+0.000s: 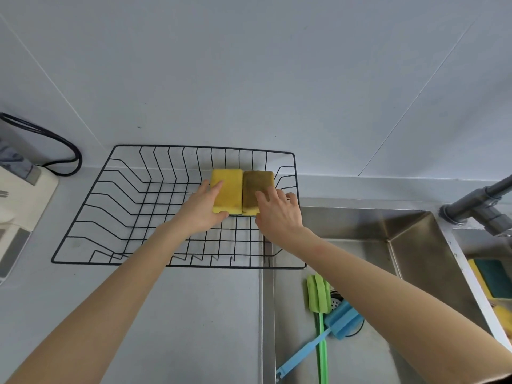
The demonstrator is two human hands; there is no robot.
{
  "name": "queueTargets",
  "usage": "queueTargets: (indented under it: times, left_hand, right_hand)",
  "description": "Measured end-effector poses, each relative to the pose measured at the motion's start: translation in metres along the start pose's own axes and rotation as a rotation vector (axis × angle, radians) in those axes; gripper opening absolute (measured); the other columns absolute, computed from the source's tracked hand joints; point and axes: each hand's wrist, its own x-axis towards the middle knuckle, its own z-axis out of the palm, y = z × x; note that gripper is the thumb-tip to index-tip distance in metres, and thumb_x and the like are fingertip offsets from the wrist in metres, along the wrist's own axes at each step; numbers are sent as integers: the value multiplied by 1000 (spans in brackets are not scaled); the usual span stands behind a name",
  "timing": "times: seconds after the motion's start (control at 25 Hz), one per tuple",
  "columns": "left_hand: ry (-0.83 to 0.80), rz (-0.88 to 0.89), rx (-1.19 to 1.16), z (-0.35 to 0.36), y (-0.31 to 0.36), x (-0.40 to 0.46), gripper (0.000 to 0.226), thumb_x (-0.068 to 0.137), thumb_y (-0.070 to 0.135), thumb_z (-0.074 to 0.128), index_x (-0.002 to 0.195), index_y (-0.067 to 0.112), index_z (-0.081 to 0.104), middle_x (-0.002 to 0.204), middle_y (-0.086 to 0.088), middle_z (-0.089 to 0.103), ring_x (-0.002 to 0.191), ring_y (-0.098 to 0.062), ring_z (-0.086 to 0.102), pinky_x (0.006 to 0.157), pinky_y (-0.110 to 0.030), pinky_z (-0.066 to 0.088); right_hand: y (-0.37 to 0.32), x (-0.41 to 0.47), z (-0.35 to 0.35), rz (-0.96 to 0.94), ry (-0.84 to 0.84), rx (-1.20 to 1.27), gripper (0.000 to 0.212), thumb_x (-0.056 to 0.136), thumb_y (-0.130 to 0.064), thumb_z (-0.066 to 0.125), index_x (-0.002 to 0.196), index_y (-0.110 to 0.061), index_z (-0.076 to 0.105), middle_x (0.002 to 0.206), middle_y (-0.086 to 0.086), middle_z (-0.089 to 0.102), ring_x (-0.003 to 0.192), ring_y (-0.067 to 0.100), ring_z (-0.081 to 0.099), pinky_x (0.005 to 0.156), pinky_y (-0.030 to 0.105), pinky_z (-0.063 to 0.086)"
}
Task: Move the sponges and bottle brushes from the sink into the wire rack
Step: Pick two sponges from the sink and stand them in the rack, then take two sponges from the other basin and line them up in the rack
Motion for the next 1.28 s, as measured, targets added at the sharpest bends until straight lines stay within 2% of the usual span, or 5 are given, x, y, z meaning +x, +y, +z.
queueTargets:
  times: [0.12,0.32,0.84,1.04,1.28]
  left_hand:
    - [24,58,26,-4,5,-13,76,86,30,56,146,14,12,152,-11,18,136,-29,30,111,-41,31]
    - [55,91,168,-12,24,-35,74,87,39,51,146,18,13,156,-12,14,140,-29,24,112,-43,28]
    - [105,161,277,-2,117,-107,64,89,43,42,145,24,17,157,-4,16,144,-23,17,115,-48,21]
    - [66,217,318,23,169,-125,62,91,46,36,145,25,14,158,-2,12,145,-24,13,116,-50,13]
    - [11,309,351,68,233,-133,63,91,47,35,146,27,11,158,-2,11,144,-25,13,117,-47,14]
  right_hand:
    - [2,-16,-12,5,-39,80,48,92,-19,44,139,-14,33,143,8,38,138,25,30,116,44,14]
    - [14,-46,-33,26,-41,121,56,94,-22,43,146,-17,22,155,5,23,146,18,12,118,45,1]
    - [81,-146,-63,108,24,132,64,93,-36,44,148,-19,16,158,7,15,147,24,6,118,47,1]
    - [125,-194,-60,183,20,149,66,93,-37,44,149,-21,14,158,6,14,147,24,5,118,47,0]
    - [190,-252,-51,298,-14,179,66,93,-37,43,150,-22,12,159,6,11,148,23,3,118,47,-1]
